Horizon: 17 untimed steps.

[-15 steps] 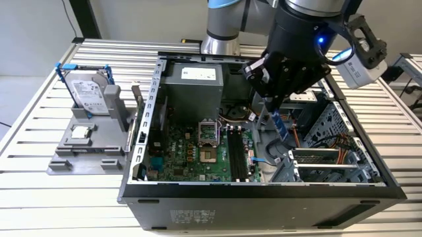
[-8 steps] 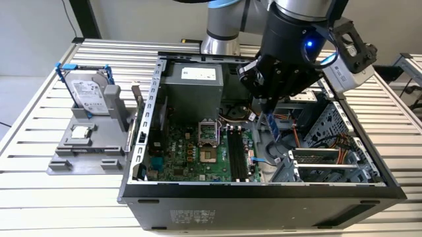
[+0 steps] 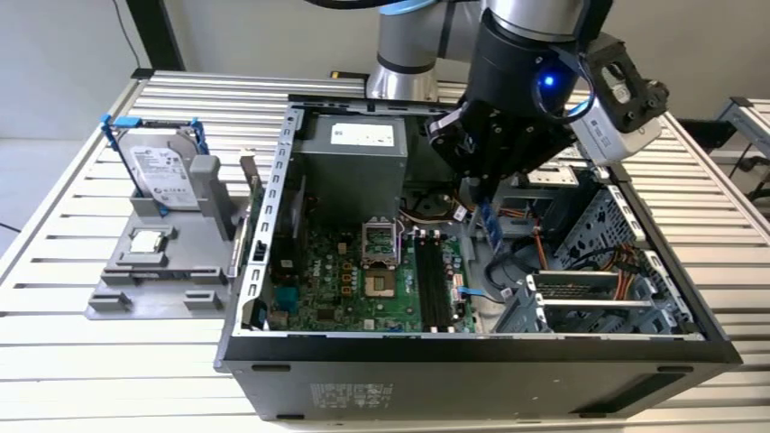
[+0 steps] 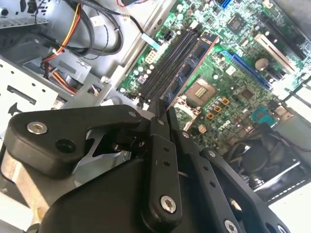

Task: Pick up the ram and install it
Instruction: 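Insert the ram into the slot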

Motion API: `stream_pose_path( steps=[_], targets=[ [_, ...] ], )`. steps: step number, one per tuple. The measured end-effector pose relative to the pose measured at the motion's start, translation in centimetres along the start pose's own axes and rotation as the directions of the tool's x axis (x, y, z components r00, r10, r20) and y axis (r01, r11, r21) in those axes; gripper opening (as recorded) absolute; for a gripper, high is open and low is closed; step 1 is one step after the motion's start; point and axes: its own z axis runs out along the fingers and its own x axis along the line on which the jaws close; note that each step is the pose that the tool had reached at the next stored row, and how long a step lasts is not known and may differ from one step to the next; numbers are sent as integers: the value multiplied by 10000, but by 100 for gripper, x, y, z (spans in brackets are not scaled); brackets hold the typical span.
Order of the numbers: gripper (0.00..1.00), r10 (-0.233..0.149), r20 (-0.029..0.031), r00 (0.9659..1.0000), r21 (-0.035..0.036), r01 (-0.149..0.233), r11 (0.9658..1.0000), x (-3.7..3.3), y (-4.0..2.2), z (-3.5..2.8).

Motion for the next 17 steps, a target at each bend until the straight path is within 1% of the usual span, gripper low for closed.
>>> stream_pose_path(
  steps=[2,3,4,5,6,7,13,15,17],
  targets=[
    [0,25,-2,10000,2,-25,10000,-8,36,32],
    [0,31,-24,10000,7,-31,10000,-13,52,45],
    [0,34,-71,10000,24,-34,10000,-19,65,52],
    [0,37,-136,9999,45,-36,10000,-27,77,58],
    [0,39,-216,9998,71,-38,10000,-36,88,62],
    [0,41,-278,9996,82,-39,10000,-42,97,65],
    [0,68,-278,9996,77,-66,9999,-42,99,68],
    [0,337,-265,9991,94,-335,9994,-42,99,75],
    [0,626,-252,9977,109,-623,9980,-41,99,86]
  ],
)
